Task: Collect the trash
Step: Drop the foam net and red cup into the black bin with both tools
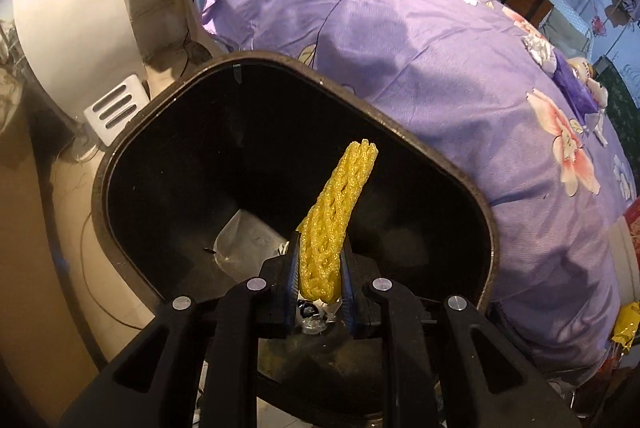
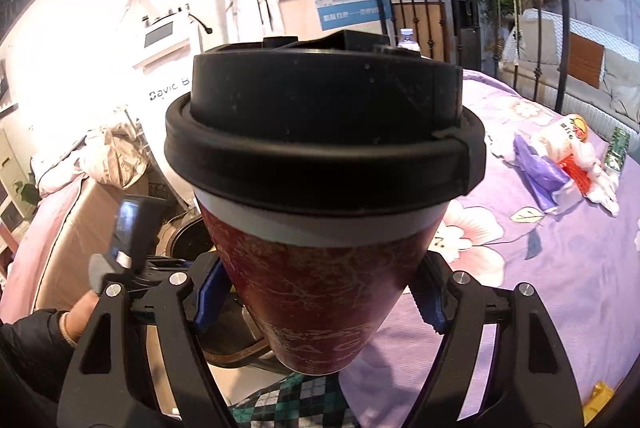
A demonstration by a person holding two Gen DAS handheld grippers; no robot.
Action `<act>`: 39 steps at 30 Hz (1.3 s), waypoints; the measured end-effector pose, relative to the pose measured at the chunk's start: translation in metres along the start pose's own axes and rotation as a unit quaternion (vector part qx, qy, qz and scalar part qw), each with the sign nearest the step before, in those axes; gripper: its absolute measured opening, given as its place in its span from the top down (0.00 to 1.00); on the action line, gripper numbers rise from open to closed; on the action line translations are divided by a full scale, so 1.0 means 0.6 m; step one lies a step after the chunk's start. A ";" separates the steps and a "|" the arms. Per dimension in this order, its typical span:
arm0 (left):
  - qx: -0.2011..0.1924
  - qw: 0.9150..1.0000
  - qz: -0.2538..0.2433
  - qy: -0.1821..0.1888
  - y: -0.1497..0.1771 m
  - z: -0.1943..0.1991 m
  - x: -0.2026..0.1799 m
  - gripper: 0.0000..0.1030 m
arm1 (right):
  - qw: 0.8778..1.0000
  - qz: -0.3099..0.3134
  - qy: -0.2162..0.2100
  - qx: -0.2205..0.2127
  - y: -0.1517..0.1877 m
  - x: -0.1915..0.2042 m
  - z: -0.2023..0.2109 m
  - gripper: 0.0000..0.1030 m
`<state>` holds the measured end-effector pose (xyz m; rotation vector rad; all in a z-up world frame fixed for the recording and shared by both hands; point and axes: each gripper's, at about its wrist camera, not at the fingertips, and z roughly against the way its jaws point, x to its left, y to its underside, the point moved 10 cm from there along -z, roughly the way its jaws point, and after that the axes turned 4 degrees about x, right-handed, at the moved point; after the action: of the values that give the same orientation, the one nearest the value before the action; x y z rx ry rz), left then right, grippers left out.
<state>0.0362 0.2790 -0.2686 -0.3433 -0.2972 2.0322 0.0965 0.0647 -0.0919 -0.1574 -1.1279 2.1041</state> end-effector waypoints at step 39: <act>-0.189 0.970 0.129 -0.083 -0.127 0.194 0.177 0.17 | 0.933 0.161 -0.037 0.320 0.172 0.228 -0.407 0.27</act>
<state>0.0086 0.4007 -0.1458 -0.4661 -0.7854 2.2622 0.0437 0.2825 -0.2889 0.0546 -0.4208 2.6789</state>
